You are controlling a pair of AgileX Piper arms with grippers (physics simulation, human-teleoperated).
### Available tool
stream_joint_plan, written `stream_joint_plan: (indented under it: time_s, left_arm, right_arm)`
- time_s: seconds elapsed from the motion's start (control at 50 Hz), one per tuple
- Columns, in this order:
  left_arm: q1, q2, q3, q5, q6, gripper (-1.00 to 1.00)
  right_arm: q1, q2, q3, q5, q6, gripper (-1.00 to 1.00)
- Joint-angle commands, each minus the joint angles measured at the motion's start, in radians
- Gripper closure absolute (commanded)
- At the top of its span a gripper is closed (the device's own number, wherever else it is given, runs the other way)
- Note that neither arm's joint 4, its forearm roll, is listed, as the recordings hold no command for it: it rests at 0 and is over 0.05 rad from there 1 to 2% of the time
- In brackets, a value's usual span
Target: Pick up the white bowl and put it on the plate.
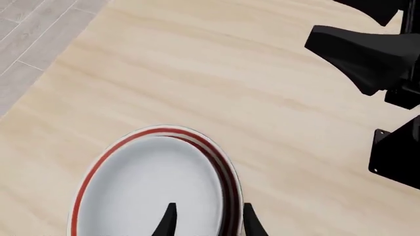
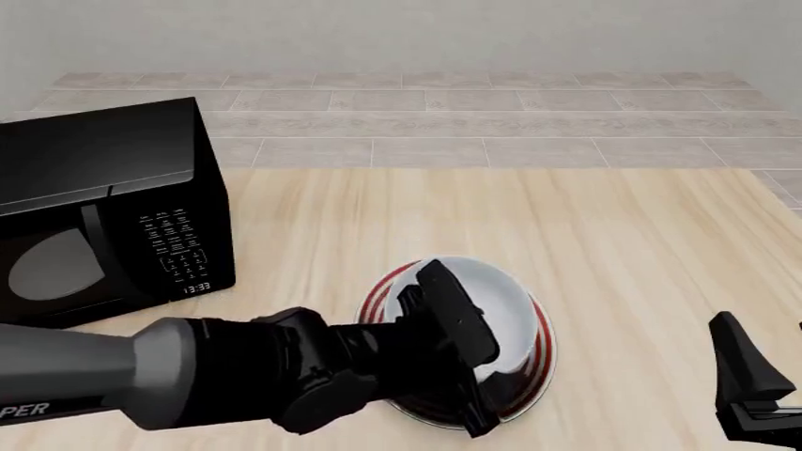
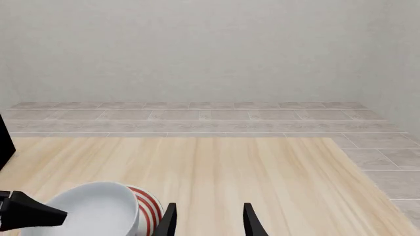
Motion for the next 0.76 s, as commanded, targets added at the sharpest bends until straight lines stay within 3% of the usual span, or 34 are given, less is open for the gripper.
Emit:
stream_joint_plan:
  time_s: [0.02, 0.76]
  left_arm:
    - [0.001, -0.083, 0.004, 0.066, 0.023, -1.0]
    - [0.036, -0.44, 0.079, 0.275, 0.087, -1.0]
  right_arm:
    - [0.0, 0.003, 0.009, -0.011, -0.001, -1.0]
    - [0.0, 0.003, 0.009, -0.011, -0.001, -1.0]
